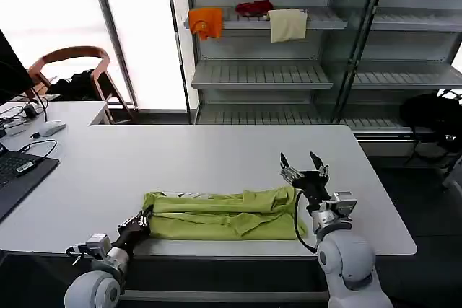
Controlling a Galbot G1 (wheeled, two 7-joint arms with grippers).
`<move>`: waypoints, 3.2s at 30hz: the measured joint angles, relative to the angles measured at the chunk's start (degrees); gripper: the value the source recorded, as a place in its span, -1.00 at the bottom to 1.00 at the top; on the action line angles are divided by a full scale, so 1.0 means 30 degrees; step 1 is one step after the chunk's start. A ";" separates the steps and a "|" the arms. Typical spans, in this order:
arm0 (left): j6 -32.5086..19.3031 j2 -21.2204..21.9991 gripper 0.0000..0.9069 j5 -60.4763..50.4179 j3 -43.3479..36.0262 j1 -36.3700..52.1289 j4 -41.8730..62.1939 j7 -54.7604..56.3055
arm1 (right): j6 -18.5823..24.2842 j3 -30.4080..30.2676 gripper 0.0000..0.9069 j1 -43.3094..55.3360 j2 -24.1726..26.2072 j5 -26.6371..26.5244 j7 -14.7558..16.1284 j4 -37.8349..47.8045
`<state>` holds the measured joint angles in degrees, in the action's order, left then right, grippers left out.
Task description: Fold and organize the clothes.
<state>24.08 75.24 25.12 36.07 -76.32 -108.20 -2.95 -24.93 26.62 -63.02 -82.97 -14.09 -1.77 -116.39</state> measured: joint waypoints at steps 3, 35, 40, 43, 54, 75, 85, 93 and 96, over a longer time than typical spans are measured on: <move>-0.0260 -0.0041 -1.00 -0.0262 0.0187 -0.0066 -0.0133 -0.0162 | -0.0031 0.0064 1.00 -0.0002 0.0066 0.0000 -0.0028 0.0040; -0.2538 -0.3270 -1.00 -0.8156 0.5493 0.1176 -0.1127 -0.3349 | -0.0031 0.0419 1.00 -0.0418 0.0047 -0.0233 -0.0328 0.0795; -0.2032 -0.2252 -1.00 -0.7367 0.4070 0.0905 -0.2333 -0.3024 | 0.0000 0.0417 1.00 -0.0542 0.0045 -0.0237 -0.0302 0.0699; -0.1540 -0.1686 -1.00 -0.7016 0.2870 0.0937 -0.3095 -0.2691 | 0.0008 0.0417 1.00 -0.0622 0.0050 -0.0239 -0.0282 0.0680; 0.0615 -0.0419 -0.98 -0.7321 -0.1581 0.1365 -0.4171 -0.1483 | 0.0204 0.0406 1.00 -0.0746 0.0103 -0.0282 -0.0184 0.0469; 0.2159 0.1193 1.00 -0.8186 -0.5770 0.1966 -0.2161 0.0349 | -0.0060 0.0060 1.00 -0.0675 0.0068 0.0233 -0.0036 0.0561; 0.2169 0.1745 1.00 -0.8341 -0.6752 0.2040 -0.1376 0.0854 | -0.0032 -0.0027 1.00 -0.0654 0.0025 0.0316 0.0041 0.0816; 0.2039 0.2304 1.00 -0.8306 -0.7289 0.1987 -0.0891 0.1167 | 0.0001 -0.0016 1.00 -0.0673 0.0023 0.0358 0.0061 0.0950; 0.2062 0.2536 1.00 -0.8231 -0.7374 0.1932 -0.0816 0.1277 | 0.0003 -0.0009 1.00 -0.0672 0.0023 0.0364 0.0042 0.0981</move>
<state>30.27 82.85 0.43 13.95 -70.53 -110.65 0.88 -24.92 26.59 -65.04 -82.90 -13.00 -1.64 -113.44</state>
